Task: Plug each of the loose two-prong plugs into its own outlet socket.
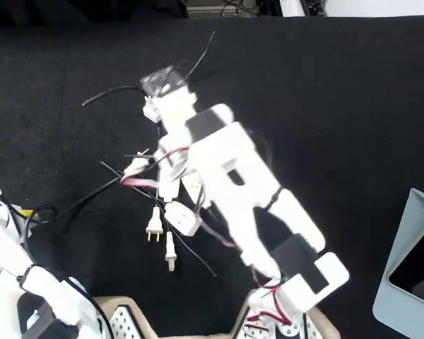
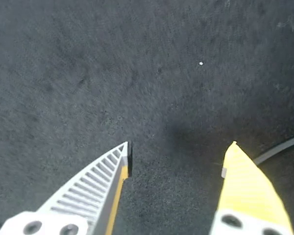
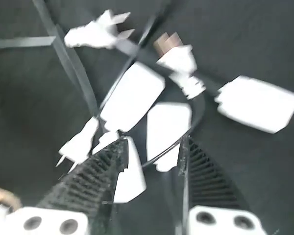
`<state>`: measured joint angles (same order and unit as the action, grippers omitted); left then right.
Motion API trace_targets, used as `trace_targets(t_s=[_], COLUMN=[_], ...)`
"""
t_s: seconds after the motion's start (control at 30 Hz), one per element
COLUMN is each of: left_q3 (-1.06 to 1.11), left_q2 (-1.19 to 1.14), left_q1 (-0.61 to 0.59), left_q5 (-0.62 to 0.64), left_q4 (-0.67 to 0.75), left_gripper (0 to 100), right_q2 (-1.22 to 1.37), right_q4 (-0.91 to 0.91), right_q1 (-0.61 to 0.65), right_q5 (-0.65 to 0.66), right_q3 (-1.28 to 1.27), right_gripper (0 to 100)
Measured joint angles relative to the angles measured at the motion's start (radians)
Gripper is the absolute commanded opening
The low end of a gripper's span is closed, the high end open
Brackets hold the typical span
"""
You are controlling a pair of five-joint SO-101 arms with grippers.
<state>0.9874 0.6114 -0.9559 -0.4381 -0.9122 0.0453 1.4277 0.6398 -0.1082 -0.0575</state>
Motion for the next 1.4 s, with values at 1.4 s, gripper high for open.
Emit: trace_targets(t_s=[1.4], left_q3=[0.0], left_q2=[0.003], left_q1=[0.0], left_q5=[0.0], left_q4=[0.0], left_gripper=[30], right_q2=[0.235], right_q4=[-0.009], right_q1=[0.313], right_q5=[-0.227], right_q3=[-0.216], right_gripper=[5.0])
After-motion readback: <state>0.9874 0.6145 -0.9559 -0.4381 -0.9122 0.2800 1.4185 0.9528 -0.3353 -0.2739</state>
